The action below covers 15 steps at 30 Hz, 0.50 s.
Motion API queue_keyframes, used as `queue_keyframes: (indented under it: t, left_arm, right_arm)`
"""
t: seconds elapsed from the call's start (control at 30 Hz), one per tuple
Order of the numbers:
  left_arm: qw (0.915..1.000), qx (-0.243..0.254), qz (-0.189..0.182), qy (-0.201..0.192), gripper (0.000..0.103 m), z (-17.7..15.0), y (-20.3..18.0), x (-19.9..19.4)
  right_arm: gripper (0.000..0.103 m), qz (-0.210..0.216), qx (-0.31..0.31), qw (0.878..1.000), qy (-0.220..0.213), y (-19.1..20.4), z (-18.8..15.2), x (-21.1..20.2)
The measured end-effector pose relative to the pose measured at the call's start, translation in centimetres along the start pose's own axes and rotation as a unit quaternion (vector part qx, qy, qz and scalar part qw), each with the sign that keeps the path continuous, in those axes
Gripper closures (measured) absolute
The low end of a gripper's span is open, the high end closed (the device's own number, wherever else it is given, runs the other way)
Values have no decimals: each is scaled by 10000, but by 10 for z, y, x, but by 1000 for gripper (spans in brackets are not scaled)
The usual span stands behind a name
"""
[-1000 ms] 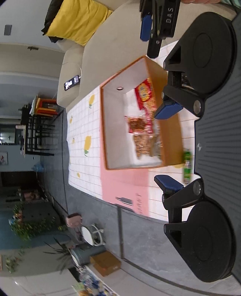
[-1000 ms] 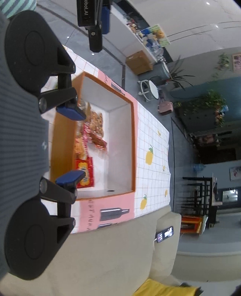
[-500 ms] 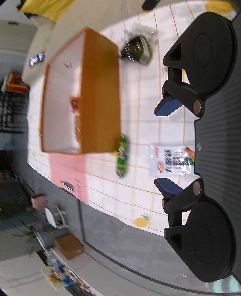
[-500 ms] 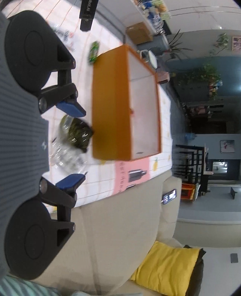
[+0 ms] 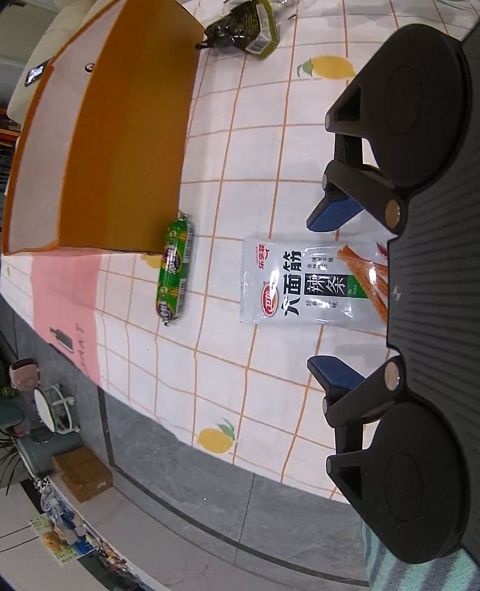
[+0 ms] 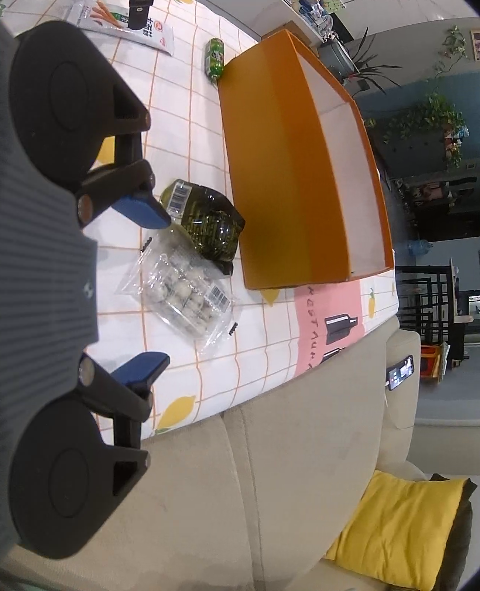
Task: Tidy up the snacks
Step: 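Move both tools back over the remaining snacks on the table, then grasp the white spicy-strip bag with the left tool while the right tool grasps the clear pastry pack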
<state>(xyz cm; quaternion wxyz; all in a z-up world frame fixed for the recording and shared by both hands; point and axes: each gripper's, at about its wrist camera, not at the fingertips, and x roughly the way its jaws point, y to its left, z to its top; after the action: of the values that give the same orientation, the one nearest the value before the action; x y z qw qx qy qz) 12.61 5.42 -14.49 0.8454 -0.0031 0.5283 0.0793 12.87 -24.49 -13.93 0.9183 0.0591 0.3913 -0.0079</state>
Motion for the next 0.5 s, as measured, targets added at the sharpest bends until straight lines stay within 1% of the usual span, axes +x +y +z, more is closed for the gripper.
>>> queue_keyframes:
  t: [0.1, 0.13, 0.2, 0.27, 0.37, 0.4, 0.43, 0.47, 0.5]
  left_arm:
    - [9998, -8, 132, 160, 13, 1, 0, 9]
    - [9997, -55, 126, 186, 13, 1, 1, 11]
    - [9996, -135, 55, 227, 13, 2, 2, 14]
    - [9995, -141, 33, 298, 10, 2, 1, 19]
    - [9986, -366, -153, 355, 12, 4, 4, 21]
    - [9981, -462, -197, 368, 15, 5, 5, 21]
    - [9980, -480, -199, 347, 22, 5, 5, 21]
    - [9981, -466, -244, 314, 26, 6, 4, 20]
    - [9983, -421, -266, 289, 33, 6, 2, 18]
  right_arm:
    - [31, 45, 72, 10000, -7, -2, 2, 6]
    - [31, 51, 102, 9999, -15, -3, 2, 7]
    - [31, 58, 224, 9997, -12, -5, 5, 12]
    - [30, 81, 417, 9991, 29, -8, 7, 17]
    - [30, 135, 620, 9979, 115, -11, 9, 27]
    - [30, 117, 630, 9979, 132, -10, 10, 30]
    - [30, 89, 621, 9979, 150, -9, 10, 33]
    - [30, 64, 600, 9980, 161, -8, 11, 35]
    - [30, 59, 581, 9982, 164, -7, 11, 38]
